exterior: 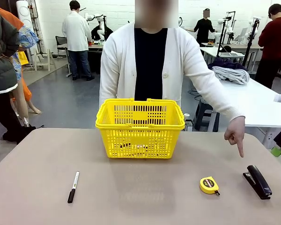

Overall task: Place the items the person wants into the basket.
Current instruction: Pick up the item the person points to and place it in the Market Basket.

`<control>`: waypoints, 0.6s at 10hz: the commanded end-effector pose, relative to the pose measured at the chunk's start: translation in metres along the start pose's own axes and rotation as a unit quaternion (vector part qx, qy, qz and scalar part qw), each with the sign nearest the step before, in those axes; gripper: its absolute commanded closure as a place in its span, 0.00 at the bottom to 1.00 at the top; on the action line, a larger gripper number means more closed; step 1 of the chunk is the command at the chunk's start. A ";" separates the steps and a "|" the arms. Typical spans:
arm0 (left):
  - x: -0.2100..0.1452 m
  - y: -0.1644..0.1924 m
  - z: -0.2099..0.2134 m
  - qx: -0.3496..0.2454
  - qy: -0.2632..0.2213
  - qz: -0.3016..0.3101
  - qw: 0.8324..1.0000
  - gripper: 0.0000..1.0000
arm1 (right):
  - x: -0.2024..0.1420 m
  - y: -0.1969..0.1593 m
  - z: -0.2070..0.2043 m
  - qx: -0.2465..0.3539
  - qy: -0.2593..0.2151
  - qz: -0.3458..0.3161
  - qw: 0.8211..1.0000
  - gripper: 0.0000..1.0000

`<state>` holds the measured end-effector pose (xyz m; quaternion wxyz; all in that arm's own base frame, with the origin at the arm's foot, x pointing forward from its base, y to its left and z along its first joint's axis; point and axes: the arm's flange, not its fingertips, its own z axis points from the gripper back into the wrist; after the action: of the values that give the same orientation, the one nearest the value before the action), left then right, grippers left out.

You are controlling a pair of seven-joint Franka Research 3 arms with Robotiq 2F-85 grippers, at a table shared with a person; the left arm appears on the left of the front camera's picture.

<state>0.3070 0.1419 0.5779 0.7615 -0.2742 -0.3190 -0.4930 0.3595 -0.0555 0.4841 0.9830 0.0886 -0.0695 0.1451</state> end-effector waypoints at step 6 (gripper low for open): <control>-0.001 0.001 0.001 -0.001 -0.010 -0.011 1.000 0.00 | 0.038 -0.012 -0.093 -0.094 -0.018 -0.057 0.994 0.00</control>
<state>0.3070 0.1421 0.5780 0.7616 -0.2744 -0.3189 -0.4929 0.4001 -0.0427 0.4151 0.9898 0.0360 -0.0953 0.0997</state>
